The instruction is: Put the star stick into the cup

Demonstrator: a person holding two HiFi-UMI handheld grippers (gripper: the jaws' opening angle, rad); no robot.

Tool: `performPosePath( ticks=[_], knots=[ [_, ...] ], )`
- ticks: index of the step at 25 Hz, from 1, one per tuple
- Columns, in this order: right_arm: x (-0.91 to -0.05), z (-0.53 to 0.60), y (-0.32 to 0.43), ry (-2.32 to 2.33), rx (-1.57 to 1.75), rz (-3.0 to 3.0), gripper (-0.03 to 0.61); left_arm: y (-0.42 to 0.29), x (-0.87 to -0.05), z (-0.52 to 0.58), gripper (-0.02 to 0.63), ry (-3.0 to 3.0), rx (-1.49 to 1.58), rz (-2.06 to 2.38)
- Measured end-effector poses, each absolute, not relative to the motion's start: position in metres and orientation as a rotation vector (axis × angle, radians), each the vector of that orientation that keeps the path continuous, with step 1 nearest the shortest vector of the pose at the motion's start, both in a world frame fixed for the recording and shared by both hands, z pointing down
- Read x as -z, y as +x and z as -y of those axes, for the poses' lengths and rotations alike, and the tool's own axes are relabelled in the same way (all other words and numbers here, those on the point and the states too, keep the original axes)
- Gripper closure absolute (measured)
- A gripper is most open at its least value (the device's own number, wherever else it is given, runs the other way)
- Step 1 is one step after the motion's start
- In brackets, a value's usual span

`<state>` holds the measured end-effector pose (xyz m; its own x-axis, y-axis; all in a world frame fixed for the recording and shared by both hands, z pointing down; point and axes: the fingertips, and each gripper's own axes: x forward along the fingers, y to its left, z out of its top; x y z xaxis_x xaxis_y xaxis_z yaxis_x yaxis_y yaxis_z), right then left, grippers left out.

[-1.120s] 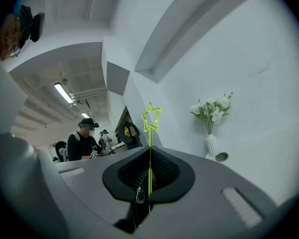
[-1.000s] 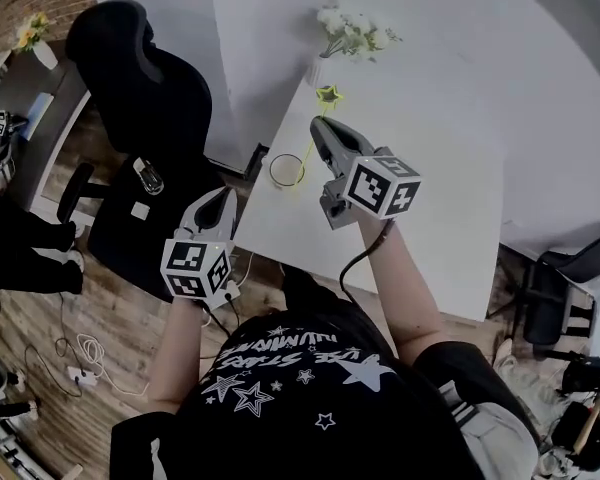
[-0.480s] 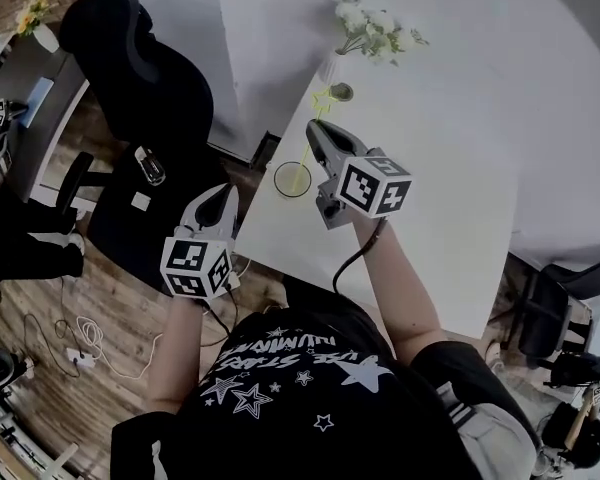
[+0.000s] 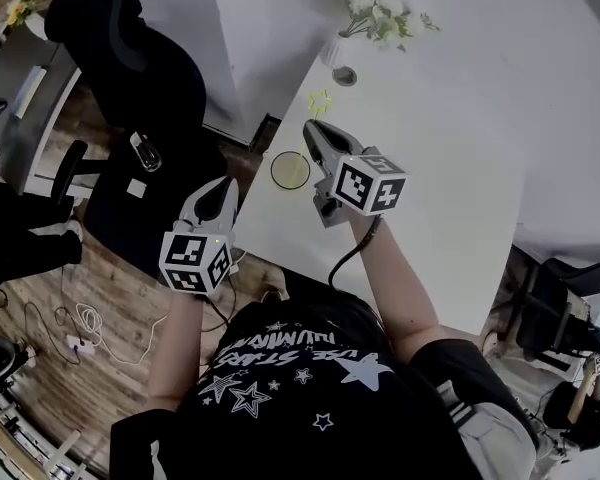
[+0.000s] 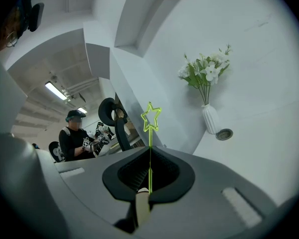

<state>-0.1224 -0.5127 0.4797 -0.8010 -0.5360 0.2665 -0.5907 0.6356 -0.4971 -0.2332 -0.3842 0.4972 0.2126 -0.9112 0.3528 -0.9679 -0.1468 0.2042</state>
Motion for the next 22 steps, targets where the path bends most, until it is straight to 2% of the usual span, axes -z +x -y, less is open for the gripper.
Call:
performPosePath(
  ticks=[19, 22],
  knots=[
    [-0.496, 0.510, -0.119, 0.930, -0.898, 2.732, 0.554, -0.219, -0.502, 0.387, 0.611, 2.111, -0.199, 1.723],
    [-0.502, 0.507, -0.118, 0.908, -0.890, 2.707, 0.503, -0.217, -0.502, 0.386, 0.611, 2.112, -0.199, 1.720]
  ],
)
